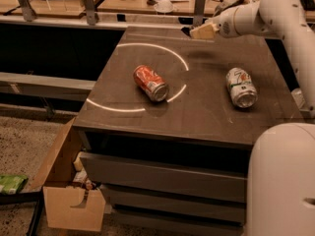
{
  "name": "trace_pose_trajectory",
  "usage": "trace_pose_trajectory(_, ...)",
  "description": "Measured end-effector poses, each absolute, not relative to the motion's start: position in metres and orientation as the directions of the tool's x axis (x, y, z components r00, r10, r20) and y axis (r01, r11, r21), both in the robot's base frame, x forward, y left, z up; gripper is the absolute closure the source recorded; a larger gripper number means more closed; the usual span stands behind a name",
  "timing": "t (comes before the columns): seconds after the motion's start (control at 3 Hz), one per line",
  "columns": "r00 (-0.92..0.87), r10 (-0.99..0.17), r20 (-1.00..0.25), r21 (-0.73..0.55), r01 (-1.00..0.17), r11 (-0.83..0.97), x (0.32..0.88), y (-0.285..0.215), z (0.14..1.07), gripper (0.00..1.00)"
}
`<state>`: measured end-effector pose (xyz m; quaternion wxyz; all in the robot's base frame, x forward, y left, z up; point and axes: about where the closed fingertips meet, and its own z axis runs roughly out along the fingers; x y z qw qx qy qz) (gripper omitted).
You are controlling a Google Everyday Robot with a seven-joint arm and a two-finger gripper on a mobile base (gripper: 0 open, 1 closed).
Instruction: Pick rxbar chocolate
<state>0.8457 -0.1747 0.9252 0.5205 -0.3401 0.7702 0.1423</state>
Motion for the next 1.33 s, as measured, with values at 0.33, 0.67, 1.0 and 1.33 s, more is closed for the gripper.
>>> trace_pose_trajectory(0.33, -0.159, -0.426, -0.891, -0.196, -0.711, 0.676, 0.812, -0.188, 0.953, 1.0)
trace_pose_trajectory(0.67, -0.037, -0.536, -0.843, -0.31, -0.781, 0.542, 0.766, -0.196, 0.971, 1.0)
trace_pose_trajectory(1.0, 0.057, -0.572, -0.819, -0.377, -0.804, 0.459, 0.741, -0.199, 0.975, 1.0)
trace_pose_trajectory(1.33, 0.071, -0.579, -0.812, -0.39, -0.805, 0.448, 0.741, -0.198, 0.974, 1.0)
